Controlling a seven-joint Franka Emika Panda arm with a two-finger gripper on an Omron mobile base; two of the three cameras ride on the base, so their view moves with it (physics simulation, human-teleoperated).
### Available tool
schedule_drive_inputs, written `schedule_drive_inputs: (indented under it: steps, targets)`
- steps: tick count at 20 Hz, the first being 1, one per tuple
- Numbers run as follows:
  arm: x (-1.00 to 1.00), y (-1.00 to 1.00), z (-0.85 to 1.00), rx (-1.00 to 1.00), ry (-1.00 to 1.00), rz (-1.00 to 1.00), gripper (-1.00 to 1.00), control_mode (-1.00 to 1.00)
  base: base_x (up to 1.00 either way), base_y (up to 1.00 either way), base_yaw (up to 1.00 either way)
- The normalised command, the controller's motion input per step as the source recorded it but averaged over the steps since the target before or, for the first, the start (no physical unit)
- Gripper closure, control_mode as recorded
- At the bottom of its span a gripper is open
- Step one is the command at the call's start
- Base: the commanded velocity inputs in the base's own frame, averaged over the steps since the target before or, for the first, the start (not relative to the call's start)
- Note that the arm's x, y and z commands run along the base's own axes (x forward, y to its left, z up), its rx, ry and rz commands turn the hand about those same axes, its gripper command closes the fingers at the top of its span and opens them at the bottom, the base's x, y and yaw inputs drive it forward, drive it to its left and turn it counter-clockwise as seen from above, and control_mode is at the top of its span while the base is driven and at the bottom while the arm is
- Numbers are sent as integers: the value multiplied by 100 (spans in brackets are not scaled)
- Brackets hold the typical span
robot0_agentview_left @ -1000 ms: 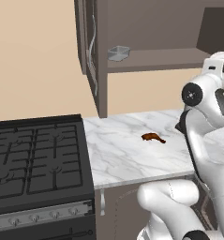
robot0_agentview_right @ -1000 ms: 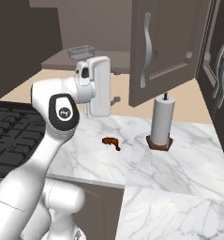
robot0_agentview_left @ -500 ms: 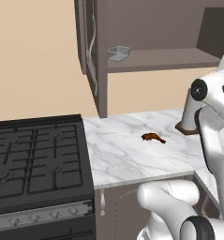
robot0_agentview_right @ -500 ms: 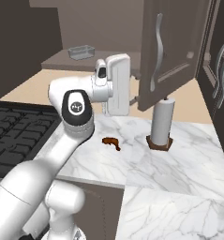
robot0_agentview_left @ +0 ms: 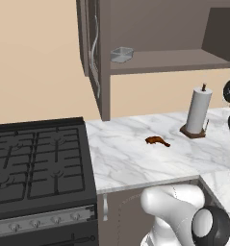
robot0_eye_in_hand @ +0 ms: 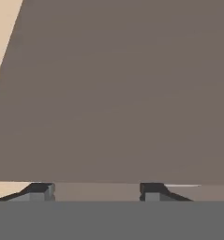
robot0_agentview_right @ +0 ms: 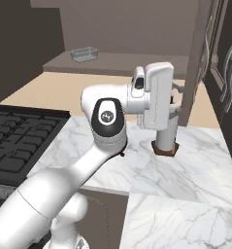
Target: Retrieve the tupperware from the cabinet, then place the raw meat into the tupperware to avoid contamination.
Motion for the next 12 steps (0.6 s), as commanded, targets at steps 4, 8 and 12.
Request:
schedule_drive_inputs:
  steps: [4,8,12]
  targets:
    - [32,-79,-28,0,2,-11,-100,-100,0,0,0]
    - [76,-86,-39,0,6,-6,-100,-100,0,0,0]
    - [91,-85,-44,0,8,-1,-100,-100,0,0,0]
